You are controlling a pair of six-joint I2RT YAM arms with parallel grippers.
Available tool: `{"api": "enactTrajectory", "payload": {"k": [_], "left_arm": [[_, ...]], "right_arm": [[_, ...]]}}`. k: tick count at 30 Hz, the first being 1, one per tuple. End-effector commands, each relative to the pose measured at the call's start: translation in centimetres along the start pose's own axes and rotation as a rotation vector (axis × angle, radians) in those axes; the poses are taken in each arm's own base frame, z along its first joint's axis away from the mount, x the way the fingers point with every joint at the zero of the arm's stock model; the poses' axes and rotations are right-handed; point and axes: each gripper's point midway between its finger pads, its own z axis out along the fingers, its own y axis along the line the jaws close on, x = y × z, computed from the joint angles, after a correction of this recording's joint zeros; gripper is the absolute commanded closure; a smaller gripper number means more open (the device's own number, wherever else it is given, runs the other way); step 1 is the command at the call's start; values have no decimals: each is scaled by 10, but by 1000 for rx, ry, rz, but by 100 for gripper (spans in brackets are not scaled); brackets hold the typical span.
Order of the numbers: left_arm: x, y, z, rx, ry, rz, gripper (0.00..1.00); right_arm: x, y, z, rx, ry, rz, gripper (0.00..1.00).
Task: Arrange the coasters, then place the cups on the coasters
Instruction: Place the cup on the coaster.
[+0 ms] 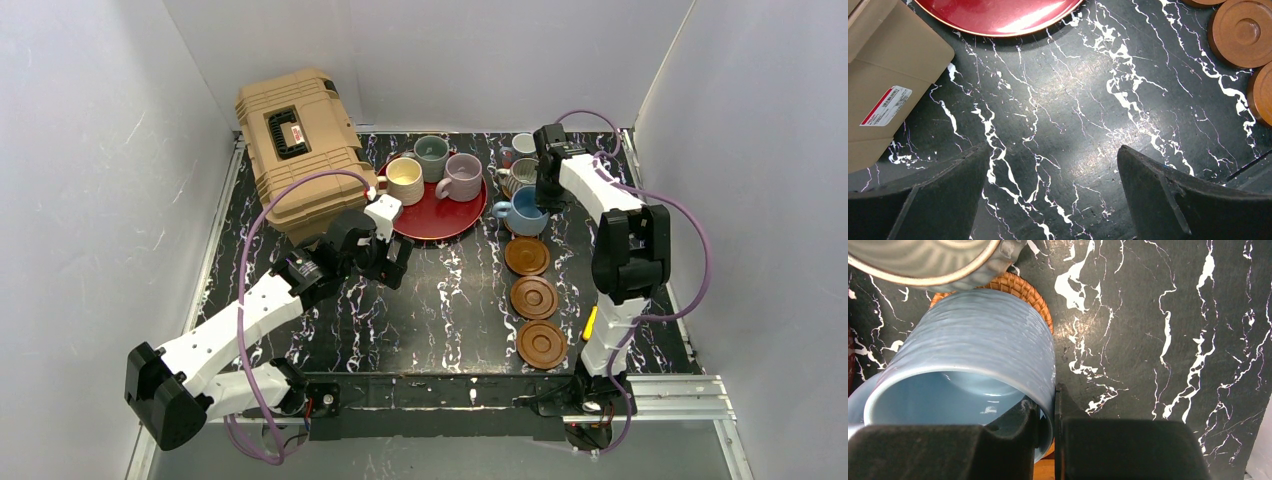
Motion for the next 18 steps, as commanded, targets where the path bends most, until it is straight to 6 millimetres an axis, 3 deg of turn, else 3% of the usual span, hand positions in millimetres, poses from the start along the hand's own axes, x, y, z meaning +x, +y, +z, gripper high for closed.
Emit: {"api": "enactTrajectory", "payload": {"k": [1,18], "left_arm": [[-7,1,-4,-4,-1,-2,2],[-7,0,-3,-4,6,1,1]], "right_arm": [[-44,5,-18,-36,-133,45,99],[-39,2,-5,-10,-106,39,99]]}}
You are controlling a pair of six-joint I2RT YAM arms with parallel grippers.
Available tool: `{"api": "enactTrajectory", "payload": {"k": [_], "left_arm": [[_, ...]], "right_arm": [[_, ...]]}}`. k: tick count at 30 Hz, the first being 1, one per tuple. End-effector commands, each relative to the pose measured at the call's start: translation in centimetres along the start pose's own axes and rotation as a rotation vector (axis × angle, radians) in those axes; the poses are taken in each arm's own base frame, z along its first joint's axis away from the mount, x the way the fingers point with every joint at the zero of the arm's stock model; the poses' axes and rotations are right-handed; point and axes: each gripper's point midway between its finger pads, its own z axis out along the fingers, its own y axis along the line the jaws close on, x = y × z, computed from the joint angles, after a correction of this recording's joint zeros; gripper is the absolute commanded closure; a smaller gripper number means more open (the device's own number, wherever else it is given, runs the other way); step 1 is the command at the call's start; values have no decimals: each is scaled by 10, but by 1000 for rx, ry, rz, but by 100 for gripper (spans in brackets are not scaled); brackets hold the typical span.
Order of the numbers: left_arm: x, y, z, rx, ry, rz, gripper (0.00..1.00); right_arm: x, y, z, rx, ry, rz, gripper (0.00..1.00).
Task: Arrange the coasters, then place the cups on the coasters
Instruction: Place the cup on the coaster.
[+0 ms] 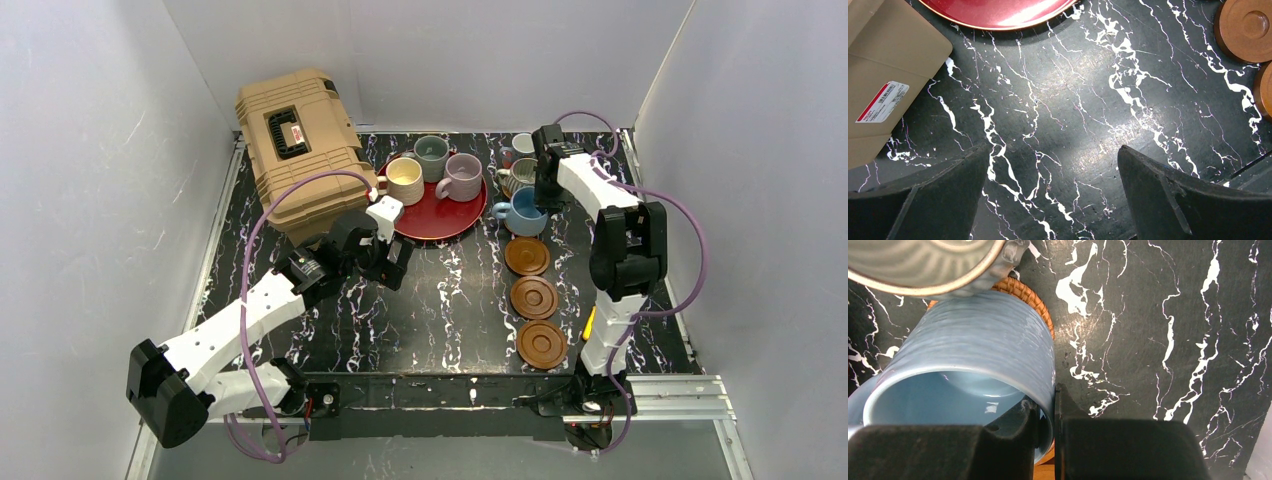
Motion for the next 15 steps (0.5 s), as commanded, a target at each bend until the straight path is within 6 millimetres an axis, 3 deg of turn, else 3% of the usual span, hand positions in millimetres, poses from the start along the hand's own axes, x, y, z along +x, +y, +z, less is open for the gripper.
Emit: {"api": "enactTrajectory", "payload": {"k": [1,15], "left_arm": [[-12,0,-6,2,-18,-3,1],[-12,-1,-6,5,-17,-3,1]], "right_arm": [[-38,0,-13,-12,-117,49,99],[-36,-4,-13,7,-113,50,99]]}}
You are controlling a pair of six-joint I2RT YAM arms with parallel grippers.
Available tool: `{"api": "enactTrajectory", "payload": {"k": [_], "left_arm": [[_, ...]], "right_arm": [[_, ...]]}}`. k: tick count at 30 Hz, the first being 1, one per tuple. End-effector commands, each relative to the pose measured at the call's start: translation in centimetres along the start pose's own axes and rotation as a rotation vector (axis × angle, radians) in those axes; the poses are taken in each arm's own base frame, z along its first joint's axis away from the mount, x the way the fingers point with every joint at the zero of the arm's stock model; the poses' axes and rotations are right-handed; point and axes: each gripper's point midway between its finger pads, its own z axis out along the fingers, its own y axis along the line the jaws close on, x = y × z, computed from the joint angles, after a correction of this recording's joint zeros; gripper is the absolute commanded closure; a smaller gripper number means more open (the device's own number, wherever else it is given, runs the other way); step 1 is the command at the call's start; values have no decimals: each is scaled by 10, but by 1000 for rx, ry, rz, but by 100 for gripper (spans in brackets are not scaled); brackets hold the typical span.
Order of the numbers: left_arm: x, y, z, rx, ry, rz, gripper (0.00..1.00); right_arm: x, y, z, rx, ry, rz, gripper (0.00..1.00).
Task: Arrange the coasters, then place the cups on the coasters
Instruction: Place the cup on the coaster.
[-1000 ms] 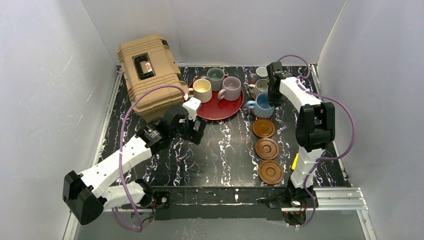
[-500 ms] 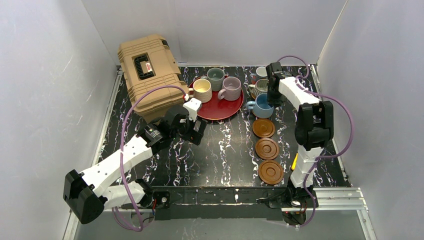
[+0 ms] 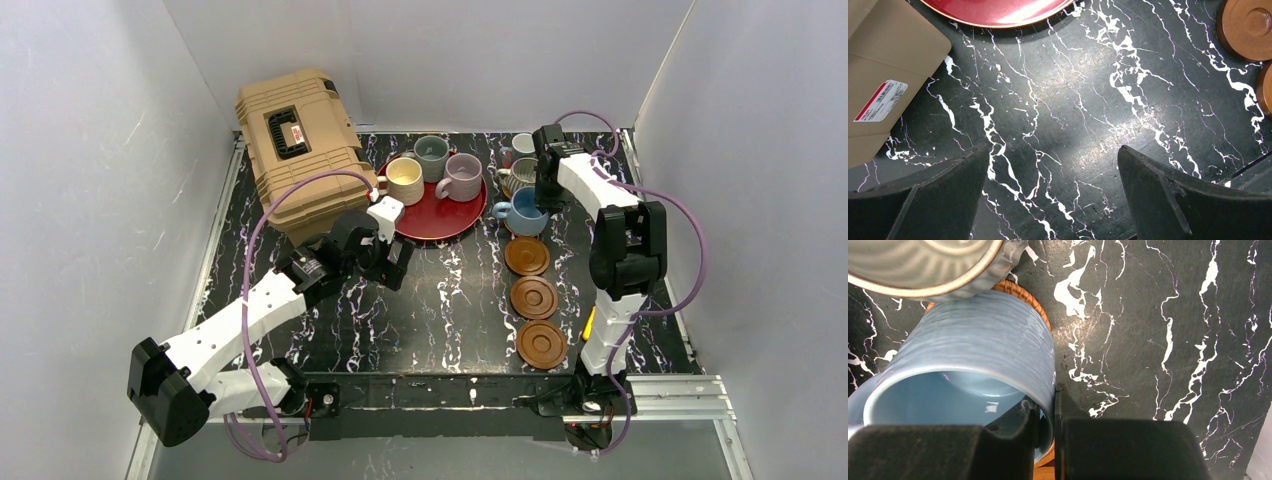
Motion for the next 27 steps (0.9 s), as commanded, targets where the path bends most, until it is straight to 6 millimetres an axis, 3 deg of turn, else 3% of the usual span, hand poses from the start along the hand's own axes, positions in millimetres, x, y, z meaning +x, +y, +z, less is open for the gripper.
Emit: {"api": "enactTrajectory", "payload": {"k": [1,6,13,18,27], "left_arm": [[-13,-1,-7,6,-25,-4,1],[-14,-1,-8,5,-30,-5,1],[-14,-1,-8,5,-30,-4,1],[-14,0,-9,3,-32,-4,1],[-15,1,-10,-2,-37,-5,1]], "right_arm": [[-35,-2,-17,0,-113,45,99],[-34,-2,-15,-1,-104,45,99],[-35,-2,-16,-3,-107,47,73],[-36,-1,-19,-13,-110,45,49],[-41,-2,-28,-17,-135,46,38]]}}
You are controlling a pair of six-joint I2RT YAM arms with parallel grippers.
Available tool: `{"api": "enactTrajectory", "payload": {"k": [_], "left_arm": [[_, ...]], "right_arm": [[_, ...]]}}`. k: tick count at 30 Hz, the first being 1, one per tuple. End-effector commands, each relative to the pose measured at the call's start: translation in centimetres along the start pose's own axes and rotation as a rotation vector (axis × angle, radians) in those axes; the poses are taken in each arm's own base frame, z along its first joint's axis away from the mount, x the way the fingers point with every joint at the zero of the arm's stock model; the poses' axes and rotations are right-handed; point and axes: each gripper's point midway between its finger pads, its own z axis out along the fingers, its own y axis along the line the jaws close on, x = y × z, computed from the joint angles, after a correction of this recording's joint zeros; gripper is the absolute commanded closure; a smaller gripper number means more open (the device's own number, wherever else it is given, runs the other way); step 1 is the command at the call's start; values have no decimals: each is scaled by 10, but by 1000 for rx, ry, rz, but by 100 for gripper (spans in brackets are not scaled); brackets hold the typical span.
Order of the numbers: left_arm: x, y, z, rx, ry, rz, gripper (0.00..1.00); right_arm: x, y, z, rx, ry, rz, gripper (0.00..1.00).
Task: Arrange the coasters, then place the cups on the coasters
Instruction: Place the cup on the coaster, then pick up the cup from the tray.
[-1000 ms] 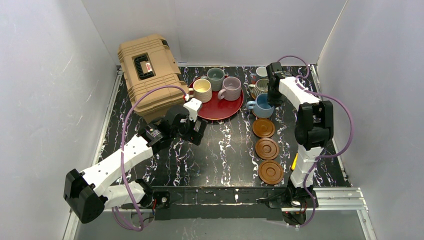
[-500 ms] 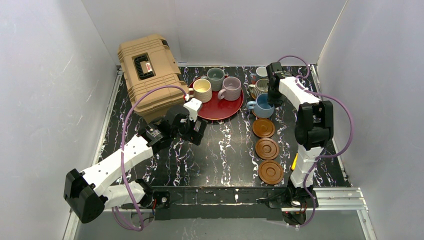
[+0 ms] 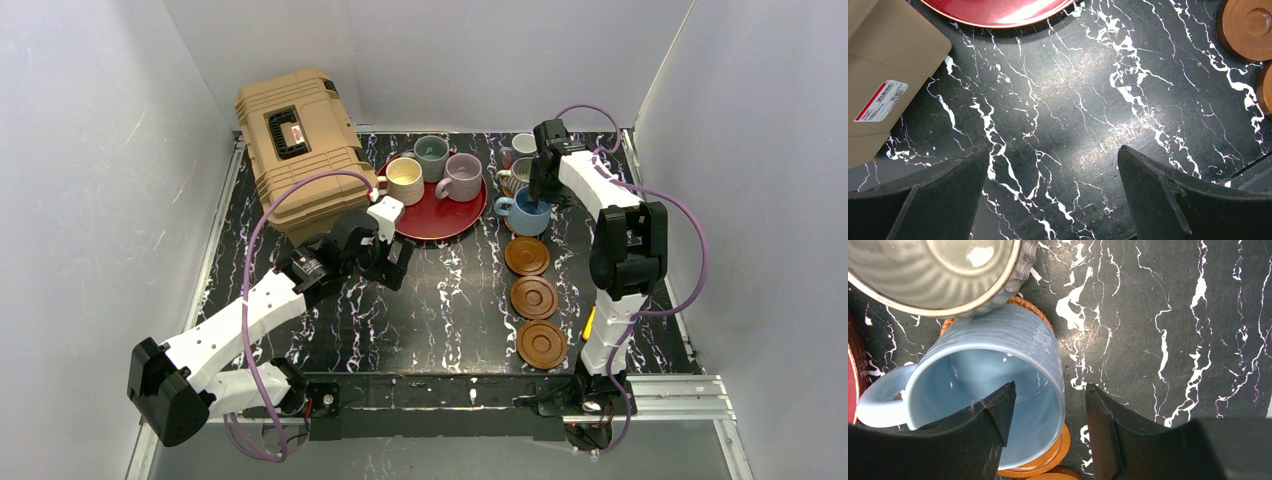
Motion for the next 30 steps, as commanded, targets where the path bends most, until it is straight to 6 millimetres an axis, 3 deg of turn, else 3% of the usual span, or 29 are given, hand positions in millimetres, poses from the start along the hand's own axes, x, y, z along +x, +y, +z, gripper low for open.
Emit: {"api": "enactTrajectory", "payload": {"k": [1,16,30], "left_arm": [[-15,1,-10,-1,-38,-6,1],[-15,1,-11,-3,-41,-5,1],[-15,1,-10,-3,-36,-2,1]], "right_arm": [[-27,-4,-23,-11,-89,30,38],[-22,2,-19,-46,-77,13,73],[-24,0,-18,-35,-87,-29,91]]}}
